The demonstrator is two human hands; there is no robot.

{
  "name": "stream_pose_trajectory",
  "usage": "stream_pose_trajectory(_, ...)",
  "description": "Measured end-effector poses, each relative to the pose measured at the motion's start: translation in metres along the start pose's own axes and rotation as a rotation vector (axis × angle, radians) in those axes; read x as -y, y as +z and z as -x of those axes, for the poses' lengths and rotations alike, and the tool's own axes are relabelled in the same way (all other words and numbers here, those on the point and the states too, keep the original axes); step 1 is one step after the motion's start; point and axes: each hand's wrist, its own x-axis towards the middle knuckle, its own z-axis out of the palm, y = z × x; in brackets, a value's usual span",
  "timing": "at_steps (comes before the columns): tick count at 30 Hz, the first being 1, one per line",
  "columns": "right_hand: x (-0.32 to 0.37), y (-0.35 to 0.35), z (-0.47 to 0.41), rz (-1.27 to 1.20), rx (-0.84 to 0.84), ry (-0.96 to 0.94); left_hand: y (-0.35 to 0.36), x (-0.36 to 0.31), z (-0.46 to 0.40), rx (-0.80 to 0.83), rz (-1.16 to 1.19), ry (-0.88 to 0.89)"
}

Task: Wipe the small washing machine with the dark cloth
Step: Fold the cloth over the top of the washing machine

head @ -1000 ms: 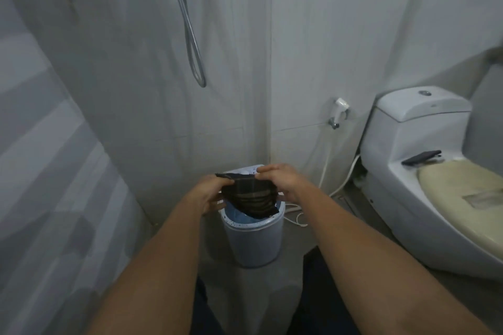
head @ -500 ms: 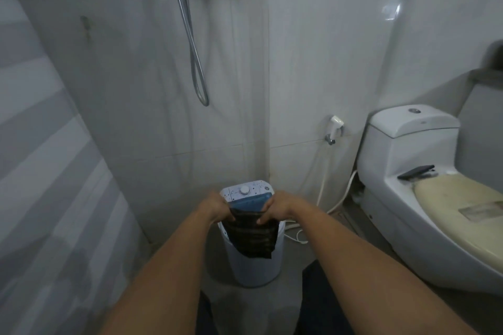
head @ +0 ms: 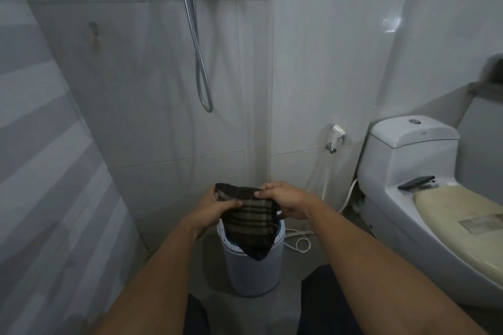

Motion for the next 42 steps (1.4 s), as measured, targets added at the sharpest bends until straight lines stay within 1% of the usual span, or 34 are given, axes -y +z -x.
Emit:
stream_pose_trajectory(4,-0.001,-0.005,-0.002,-0.16,-0.019,0.074,-0.002,0.01,-0.013,0.064,-0.103,-0.02)
stream_pose_trajectory(7,-0.004,-0.006,-0.001,-0.285,0.003,0.116,0.007,0.015,-0.019,0.193,-0.162,0.018)
stream_pose_trajectory(9,-0.004,-0.006,0.005,-0.328,0.026,0.119,0.009,0.016,-0.023,0.254,-0.273,0.061)
stream_pose_trajectory(11,-0.004,-0.005,0.01,-0.338,0.035,0.116,0.009,0.014,-0.023,0.255,-0.443,0.099)
stream_pose_trajectory(13,-0.005,-0.005,0.016,-0.33,0.023,0.091,0.01,0.009,-0.02,0.224,-0.603,0.148)
stream_pose_trajectory(15,-0.006,-0.002,0.024,-0.266,-0.007,0.047,0.009,0.006,-0.017,0.179,-0.716,0.202)
stream_pose_trajectory(17,-0.006,0.002,0.032,-0.078,-0.03,0.0,0.008,0.005,-0.012,0.144,-0.77,0.228)
stream_pose_trajectory(19,-0.009,0.004,0.037,0.122,-0.013,-0.043,0.007,0.002,-0.007,0.142,-0.747,0.205)
stream_pose_trajectory(20,-0.01,0.004,0.038,0.175,0.006,-0.057,0.007,0.0,-0.004,0.163,-0.723,0.178)
stream_pose_trajectory(23,-0.021,0.003,0.03,0.201,0.06,-0.016,0.003,0.005,-0.007,0.253,-0.627,0.092)
stream_pose_trajectory(25,-0.035,0.004,0.017,0.068,0.111,0.074,-0.005,0.02,-0.019,0.263,-0.546,0.055)
stream_pose_trajectory(28,-0.062,0.008,-0.016,-0.196,0.189,0.239,-0.013,0.059,-0.053,0.177,-0.359,-0.027)
stream_pose_trajectory(31,-0.082,0.018,-0.054,-0.384,0.206,0.346,-0.012,0.092,-0.085,0.126,-0.234,-0.113)
stream_pose_trajectory(33,-0.097,0.028,-0.083,-0.499,0.23,0.393,-0.011,0.11,-0.108,0.037,-0.152,-0.139)
stream_pose_trajectory(34,-0.105,0.033,-0.099,-0.555,0.254,0.411,-0.011,0.12,-0.121,-0.039,-0.112,-0.155)
stream_pose_trajectory(36,-0.118,0.038,-0.132,-0.669,0.273,0.436,-0.014,0.142,-0.15,-0.189,0.003,-0.241)
stream_pose_trajectory(38,-0.129,0.039,-0.171,-0.783,0.22,0.46,-0.021,0.17,-0.177,-0.256,0.109,-0.365)
stream_pose_trajectory(40,-0.128,0.034,-0.21,-0.831,0.158,0.458,-0.032,0.206,-0.201,-0.292,0.09,-0.45)
stream_pose_trajectory(42,-0.12,0.027,-0.256,-0.784,0.061,0.413,-0.043,0.24,-0.22,-0.346,0.03,-0.494)
